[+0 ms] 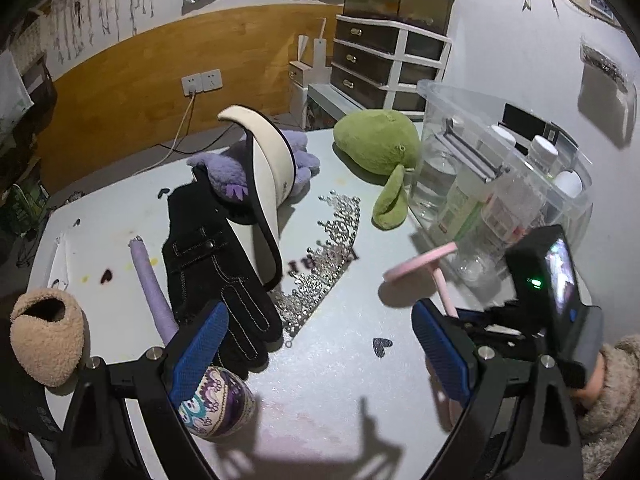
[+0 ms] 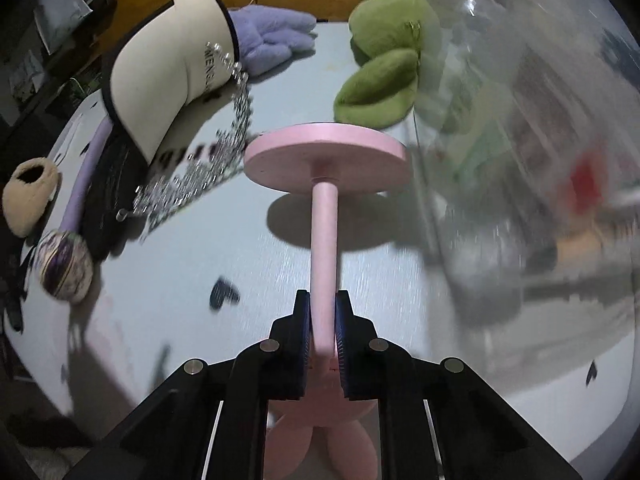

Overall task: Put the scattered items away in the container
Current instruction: 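Lift the pink stand with the right gripper and turn it sideways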

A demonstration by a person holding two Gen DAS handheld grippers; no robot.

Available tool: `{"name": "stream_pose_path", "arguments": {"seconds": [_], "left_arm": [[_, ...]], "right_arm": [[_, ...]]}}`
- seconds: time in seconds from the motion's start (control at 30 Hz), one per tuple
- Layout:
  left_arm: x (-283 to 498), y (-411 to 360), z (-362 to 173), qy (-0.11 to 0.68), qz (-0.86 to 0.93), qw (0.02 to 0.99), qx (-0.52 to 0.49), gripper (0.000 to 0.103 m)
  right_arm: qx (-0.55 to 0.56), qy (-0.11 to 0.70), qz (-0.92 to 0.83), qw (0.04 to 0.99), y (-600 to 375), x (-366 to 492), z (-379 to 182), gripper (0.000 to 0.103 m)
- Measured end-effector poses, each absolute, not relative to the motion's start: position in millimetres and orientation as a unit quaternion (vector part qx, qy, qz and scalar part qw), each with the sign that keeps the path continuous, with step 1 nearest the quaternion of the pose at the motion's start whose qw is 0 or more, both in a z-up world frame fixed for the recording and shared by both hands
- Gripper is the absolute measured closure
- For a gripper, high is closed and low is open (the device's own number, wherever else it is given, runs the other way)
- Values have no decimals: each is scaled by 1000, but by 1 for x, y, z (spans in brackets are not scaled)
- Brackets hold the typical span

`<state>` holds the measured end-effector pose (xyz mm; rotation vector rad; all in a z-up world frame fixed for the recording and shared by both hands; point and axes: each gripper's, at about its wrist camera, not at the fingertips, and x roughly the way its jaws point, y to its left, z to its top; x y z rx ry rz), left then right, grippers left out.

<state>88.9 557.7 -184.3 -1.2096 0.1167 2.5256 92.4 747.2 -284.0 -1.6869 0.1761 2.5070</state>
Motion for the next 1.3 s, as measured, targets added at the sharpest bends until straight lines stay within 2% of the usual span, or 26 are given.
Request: {"name": "stream_pose_path", "arguments": {"seconds": [0.17, 0.23, 0.27, 0.3, 0.33, 0.37, 0.43, 0.5, 0.53, 0.7, 0.93, 1.3], "left_arm": [[82, 569, -200, 44, 881, 170, -439, 9], [78, 574, -209, 47, 877, 168, -448, 9], [77, 577, -214, 48, 875, 167, -452, 9], [75, 579, -218, 50, 873, 165, -456, 9], [74, 582, -222, 52, 872, 163, -459, 9], [72, 585, -225, 54, 871, 162, -461, 9], [69, 591, -232, 57, 869, 159, -464, 9], [65, 597, -238, 61, 869, 155, -466, 9], [64, 600, -240, 63, 869, 152, -467, 9], [52, 615, -253, 67, 868, 139, -473, 9], [28, 635, -269, 76, 863, 138, -481, 9], [13, 650, -277, 105, 858, 159, -476, 10]], "right_arm": [[-561, 96, 821, 34, 752, 112, -282, 90], [-547, 89, 832, 30, 751, 118, -274, 88], [-539, 82, 838, 29, 751, 120, -270, 75], [-536, 81, 840, 31, 754, 124, -267, 50], [-537, 84, 839, 36, 761, 129, -265, 40], [-538, 87, 838, 40, 767, 133, -263, 39], [-539, 93, 836, 48, 780, 142, -259, 41], [-541, 99, 833, 56, 793, 150, -256, 81], [-542, 102, 832, 60, 800, 155, -254, 83], [-590, 81, 800, 74, 823, 165, -272, 84], [-636, 15, 772, 4, 789, 158, -304, 84], [-633, 26, 768, -92, 727, 137, -324, 84]]}}
